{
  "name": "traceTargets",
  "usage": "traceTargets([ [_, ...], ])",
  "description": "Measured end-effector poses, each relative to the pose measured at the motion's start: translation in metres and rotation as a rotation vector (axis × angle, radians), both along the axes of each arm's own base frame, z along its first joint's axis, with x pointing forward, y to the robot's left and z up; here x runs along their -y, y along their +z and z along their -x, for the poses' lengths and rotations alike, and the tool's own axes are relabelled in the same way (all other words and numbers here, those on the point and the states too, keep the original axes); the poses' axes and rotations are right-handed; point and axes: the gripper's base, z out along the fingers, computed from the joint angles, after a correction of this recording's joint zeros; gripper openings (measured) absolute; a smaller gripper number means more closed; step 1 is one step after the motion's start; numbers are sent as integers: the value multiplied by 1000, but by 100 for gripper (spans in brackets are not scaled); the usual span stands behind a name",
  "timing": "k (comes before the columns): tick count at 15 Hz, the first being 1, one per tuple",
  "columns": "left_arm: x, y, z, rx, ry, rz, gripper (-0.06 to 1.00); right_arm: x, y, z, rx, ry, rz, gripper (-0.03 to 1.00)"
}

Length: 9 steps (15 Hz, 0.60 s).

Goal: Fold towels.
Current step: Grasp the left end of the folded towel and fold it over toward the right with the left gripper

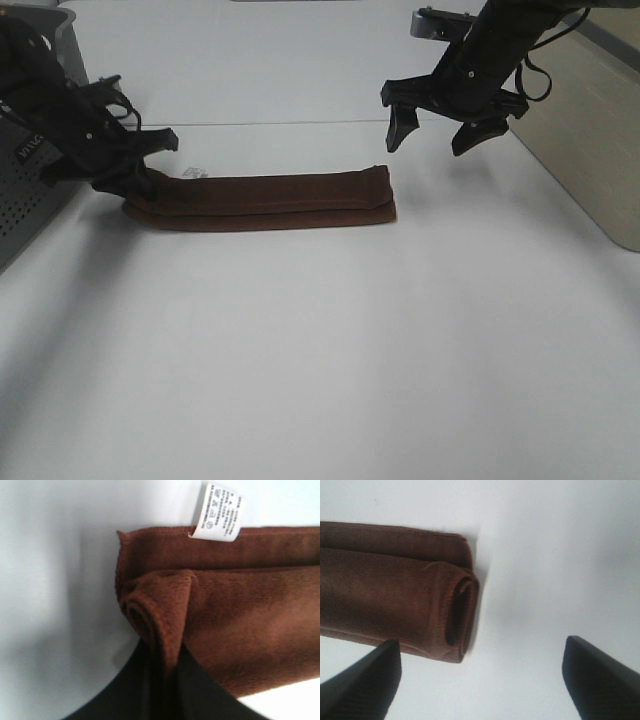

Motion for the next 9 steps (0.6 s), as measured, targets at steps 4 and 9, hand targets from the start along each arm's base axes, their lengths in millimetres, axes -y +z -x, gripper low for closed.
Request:
traceTargets([
  [4, 24, 73, -7, 32, -92, -91, 6, 2, 27, 8, 16, 7, -6, 82],
  [9, 133, 105, 9, 107, -187, 0, 6, 4, 54, 21, -3, 14, -8, 82],
])
